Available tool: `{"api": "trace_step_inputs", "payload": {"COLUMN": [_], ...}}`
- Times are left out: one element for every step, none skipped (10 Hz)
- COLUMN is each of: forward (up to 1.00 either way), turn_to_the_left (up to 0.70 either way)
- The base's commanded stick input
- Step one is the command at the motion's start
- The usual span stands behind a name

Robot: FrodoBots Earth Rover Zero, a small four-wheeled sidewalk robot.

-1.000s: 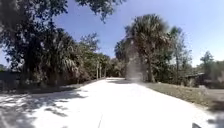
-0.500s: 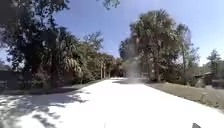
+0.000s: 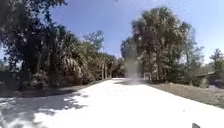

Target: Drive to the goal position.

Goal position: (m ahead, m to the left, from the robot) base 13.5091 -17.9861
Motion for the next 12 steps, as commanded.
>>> {"api": "trace_step_inputs", "payload": {"forward": [0.7, 0.7, 0.7, 0.7, 0.7, 0.7, 0.7, 0.7, 0.7, 0.7, 0.7, 0.7], "turn_to_the_left": [0.0, 0.0, 0.0, 0.0, 0.0, 0.0, 0.0, 0.0, 0.0, 0.0, 0.0, 0.0]}}
